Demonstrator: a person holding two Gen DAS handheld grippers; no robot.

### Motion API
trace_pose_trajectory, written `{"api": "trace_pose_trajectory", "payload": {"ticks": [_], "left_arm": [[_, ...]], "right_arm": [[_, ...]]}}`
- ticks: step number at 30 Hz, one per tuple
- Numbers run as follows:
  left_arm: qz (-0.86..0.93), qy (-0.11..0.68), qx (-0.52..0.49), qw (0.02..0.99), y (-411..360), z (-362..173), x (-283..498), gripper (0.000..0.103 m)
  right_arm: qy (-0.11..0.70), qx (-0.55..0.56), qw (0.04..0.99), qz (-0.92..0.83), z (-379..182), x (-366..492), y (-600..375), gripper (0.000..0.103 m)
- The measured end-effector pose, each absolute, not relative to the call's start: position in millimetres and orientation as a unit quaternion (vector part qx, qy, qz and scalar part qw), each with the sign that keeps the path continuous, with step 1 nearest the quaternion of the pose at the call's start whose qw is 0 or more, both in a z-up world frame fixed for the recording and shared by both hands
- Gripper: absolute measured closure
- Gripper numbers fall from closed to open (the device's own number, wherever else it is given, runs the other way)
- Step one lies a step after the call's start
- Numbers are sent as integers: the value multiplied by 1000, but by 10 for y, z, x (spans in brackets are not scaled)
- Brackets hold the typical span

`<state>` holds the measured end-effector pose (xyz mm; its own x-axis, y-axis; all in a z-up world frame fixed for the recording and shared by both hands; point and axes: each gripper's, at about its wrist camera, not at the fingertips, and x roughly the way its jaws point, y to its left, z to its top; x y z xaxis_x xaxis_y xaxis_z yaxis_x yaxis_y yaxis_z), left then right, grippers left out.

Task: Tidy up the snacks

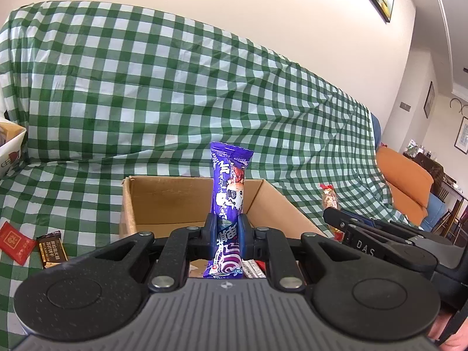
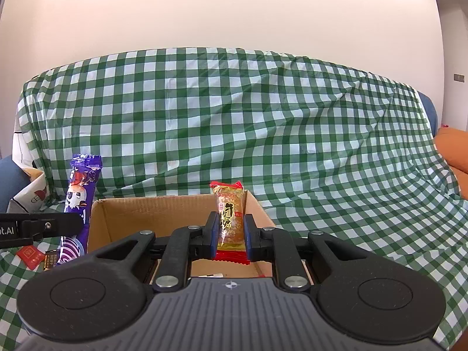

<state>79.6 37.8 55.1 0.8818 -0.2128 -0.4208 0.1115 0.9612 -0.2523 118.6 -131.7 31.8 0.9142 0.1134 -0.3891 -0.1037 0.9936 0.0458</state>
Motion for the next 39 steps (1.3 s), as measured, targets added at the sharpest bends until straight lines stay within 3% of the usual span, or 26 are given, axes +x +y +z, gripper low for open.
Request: {"api": "trace_pose_trajectory", "payload": {"ticks": [39], "left_arm": [[-122, 225, -98, 962, 135, 519, 860, 88]], "right_arm": [[196, 5, 980, 23, 353, 1143, -1275, 85]]}}
